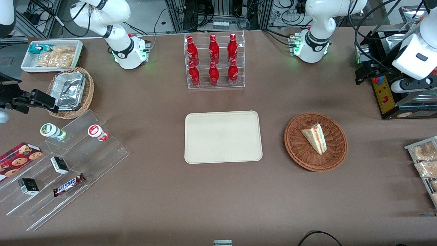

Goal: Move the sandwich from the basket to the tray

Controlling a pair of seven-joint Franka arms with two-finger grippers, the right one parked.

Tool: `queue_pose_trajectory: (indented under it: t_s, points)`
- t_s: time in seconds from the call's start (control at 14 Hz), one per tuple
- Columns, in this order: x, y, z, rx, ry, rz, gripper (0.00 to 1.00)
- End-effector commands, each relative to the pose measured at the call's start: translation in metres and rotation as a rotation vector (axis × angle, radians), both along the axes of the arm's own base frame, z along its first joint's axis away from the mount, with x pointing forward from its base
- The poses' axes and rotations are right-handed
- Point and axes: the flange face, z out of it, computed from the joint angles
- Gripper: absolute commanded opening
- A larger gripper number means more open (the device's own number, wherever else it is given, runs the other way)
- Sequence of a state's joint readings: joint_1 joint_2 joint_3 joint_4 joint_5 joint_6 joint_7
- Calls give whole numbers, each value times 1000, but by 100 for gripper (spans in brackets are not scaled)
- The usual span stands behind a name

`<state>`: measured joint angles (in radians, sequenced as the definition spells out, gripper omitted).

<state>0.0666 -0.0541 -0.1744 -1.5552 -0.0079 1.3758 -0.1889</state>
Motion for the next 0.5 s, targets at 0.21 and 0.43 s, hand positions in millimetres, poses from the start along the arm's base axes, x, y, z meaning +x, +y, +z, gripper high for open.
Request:
queue_pose_trajectory:
  t_s: [0.21,0.43]
  points:
    - [-1,1,0,-3,-7,-12,100]
    - [9,4,-15,-7,27,-3,100]
